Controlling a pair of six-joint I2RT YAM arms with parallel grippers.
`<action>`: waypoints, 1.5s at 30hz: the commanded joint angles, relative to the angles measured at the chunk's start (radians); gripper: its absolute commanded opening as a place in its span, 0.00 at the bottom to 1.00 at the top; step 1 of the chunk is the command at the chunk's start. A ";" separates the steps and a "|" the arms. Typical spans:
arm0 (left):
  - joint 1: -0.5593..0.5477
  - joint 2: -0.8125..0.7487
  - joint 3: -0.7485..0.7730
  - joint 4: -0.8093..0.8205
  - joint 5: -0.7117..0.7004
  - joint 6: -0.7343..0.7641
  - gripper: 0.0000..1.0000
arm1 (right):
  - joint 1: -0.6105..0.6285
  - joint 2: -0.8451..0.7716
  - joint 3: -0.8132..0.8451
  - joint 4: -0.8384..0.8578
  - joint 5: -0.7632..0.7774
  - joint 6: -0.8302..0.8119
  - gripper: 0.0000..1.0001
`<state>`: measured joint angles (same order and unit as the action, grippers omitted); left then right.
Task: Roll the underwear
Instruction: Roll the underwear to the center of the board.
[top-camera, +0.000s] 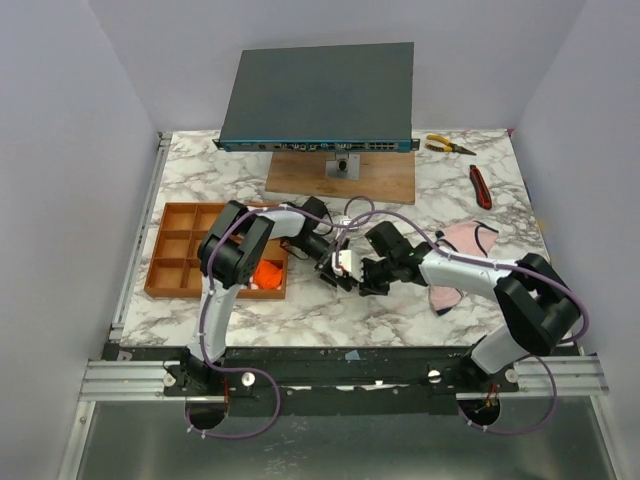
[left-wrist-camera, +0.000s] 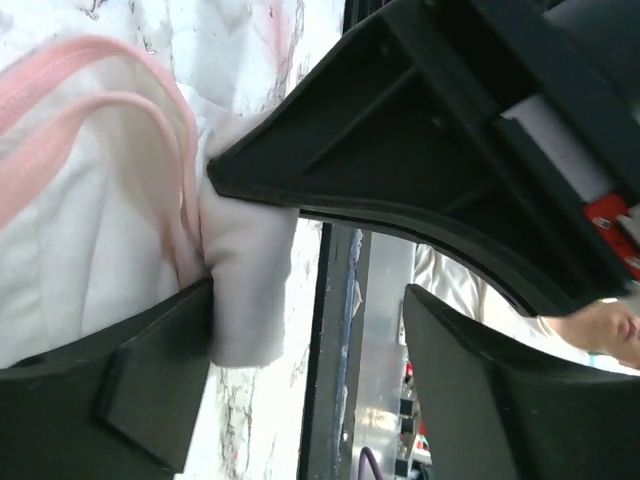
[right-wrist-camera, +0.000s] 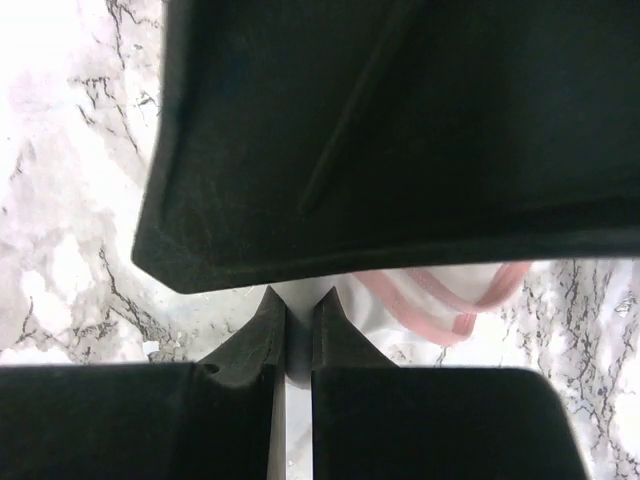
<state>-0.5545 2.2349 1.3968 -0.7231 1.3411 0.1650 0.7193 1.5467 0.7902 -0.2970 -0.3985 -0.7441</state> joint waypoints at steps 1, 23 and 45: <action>0.052 -0.106 -0.078 0.127 -0.085 -0.024 0.84 | 0.010 0.039 0.001 -0.094 -0.047 0.057 0.01; 0.140 -0.513 -0.294 0.242 -0.367 0.002 0.99 | 0.003 0.173 0.133 -0.203 -0.114 0.114 0.01; 0.080 -0.801 -0.476 0.298 -0.617 0.099 0.95 | -0.100 0.465 0.401 -0.420 -0.312 0.106 0.01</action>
<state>-0.4477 1.4738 0.9447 -0.4484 0.8310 0.2131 0.6117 1.9270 1.1889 -0.6621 -0.7601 -0.6262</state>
